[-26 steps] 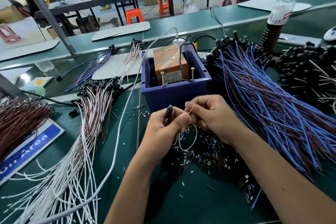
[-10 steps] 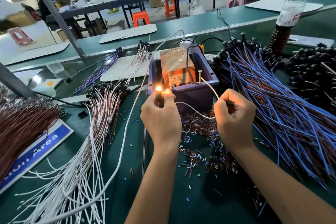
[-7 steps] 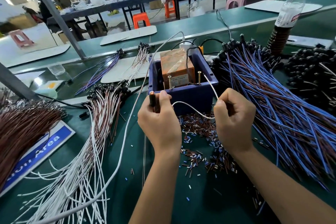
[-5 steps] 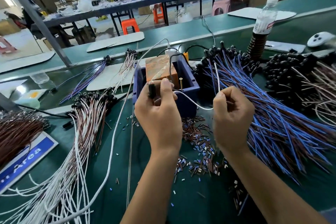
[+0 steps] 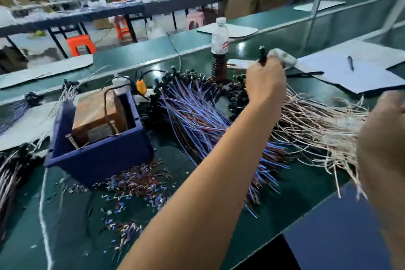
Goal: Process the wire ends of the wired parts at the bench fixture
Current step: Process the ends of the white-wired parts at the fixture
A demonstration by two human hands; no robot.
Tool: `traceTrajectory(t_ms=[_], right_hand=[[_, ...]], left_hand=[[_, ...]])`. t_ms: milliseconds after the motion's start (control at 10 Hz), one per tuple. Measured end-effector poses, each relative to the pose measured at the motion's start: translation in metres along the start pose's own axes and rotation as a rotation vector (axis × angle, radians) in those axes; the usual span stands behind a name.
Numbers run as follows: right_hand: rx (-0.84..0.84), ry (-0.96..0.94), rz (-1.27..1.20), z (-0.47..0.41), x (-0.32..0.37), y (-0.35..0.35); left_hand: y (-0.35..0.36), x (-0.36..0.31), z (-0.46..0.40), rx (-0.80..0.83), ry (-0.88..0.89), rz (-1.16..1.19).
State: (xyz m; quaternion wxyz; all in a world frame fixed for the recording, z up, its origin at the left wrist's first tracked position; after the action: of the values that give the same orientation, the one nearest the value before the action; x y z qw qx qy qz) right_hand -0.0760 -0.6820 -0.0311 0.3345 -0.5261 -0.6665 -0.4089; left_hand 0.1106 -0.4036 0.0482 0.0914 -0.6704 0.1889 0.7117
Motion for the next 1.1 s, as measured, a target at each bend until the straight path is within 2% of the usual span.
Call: traceTrajectory(t_ms=[100,200,300,400,500,600,700,800,900,1000,1100], right_hand=[[0.067,-0.117,0.084,0.007,0.046,-0.002],[0.225,-0.270,0.253,0.046,0.072,0.013],[0.354,-0.552,0.497,0.123,0.085,0.062],[0.637,-0.450,0.632,0.136,0.098,0.079],[0.722,-0.343,0.702,0.124,0.078,0.081],[0.589,-0.399,0.637,0.111,0.073,0.078],[0.517,-0.442,0.625,0.097,0.070,0.083],[0.629,-0.480,0.851,0.088,0.058,0.102],[0.944,-0.370,1.219,0.094,0.034,0.118],[1.153,-0.192,1.431,0.105,0.027,0.122],[1.089,-0.160,1.422,0.106,0.044,0.131]], left_hand=[[0.046,0.009,-0.006,0.114,0.056,-0.135],[0.064,0.015,-0.009,0.161,0.193,-0.542],[0.069,0.019,-0.016,0.182,0.251,-0.672],[0.072,0.024,-0.024,0.152,0.142,-0.484],[0.071,0.031,-0.030,0.120,-0.070,-0.116],[0.059,0.027,-0.038,0.148,-0.311,0.254],[0.048,0.017,-0.045,0.164,-0.381,0.459],[0.044,0.014,-0.044,0.141,-0.374,0.579],[0.034,0.017,-0.041,0.133,-0.376,0.383],[0.012,0.019,-0.036,0.059,-0.326,-0.059],[-0.016,0.010,-0.020,0.044,-0.209,-0.170]])
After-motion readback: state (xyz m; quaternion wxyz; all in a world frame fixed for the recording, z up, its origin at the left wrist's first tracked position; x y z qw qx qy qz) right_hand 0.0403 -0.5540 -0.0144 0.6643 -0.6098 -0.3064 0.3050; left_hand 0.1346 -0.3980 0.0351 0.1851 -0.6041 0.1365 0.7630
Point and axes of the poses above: each hand's wrist, its own z-axis away from the middle knuckle, its own y-axis out of the palm, x = y × z, the point moved 1 cm from there along -z, towards the middle knuckle, and after that the axes turned 2 degrees about -x, right-handed, at the moved point
